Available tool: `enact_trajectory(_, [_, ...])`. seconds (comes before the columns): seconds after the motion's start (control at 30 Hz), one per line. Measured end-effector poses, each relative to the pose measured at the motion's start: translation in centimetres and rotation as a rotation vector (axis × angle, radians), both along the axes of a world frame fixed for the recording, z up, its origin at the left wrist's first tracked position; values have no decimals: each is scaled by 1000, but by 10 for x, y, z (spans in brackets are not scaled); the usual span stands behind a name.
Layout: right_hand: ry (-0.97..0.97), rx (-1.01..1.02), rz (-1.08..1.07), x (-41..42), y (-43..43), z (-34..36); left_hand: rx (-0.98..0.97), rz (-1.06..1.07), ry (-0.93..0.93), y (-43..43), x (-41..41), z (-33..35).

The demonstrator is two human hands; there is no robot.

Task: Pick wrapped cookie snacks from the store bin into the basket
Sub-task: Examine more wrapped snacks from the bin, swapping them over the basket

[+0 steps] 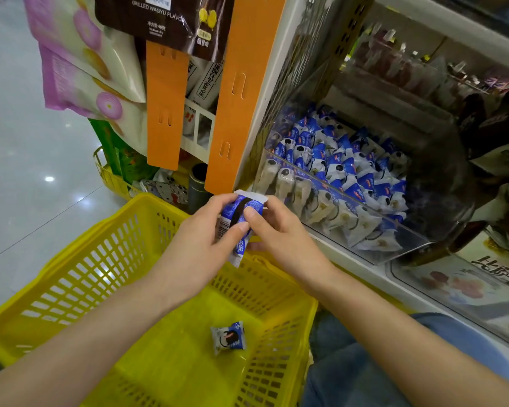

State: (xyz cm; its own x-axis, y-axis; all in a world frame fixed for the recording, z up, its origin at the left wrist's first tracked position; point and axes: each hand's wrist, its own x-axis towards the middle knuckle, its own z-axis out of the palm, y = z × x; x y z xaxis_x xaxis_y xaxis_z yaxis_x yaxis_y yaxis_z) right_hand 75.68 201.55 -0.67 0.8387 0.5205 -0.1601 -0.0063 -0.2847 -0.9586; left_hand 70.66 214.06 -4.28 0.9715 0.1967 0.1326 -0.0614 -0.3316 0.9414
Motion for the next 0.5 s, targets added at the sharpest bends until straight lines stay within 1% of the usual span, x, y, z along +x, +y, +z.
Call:
enact_trajectory(0.1, [21, 27, -1, 1, -1, -1, 10, -25, 1, 0, -1, 1])
enact_trajectory(0.2, [23, 77, -16, 1, 0, -3, 72, 15, -22, 1, -1, 0])
enact_trajectory(0.27, [-6, 68, -19, 1, 1, -5, 69, 30, -28, 2, 0, 1])
enact_trajectory(0.4, [-32, 60, -25, 3, 2, -5, -2, 50, -22, -1, 1, 3])
enact_trajectory(0.5, [-23, 51, 37, 3, 1, -2, -157, 128, 28, 1, 5, 0])
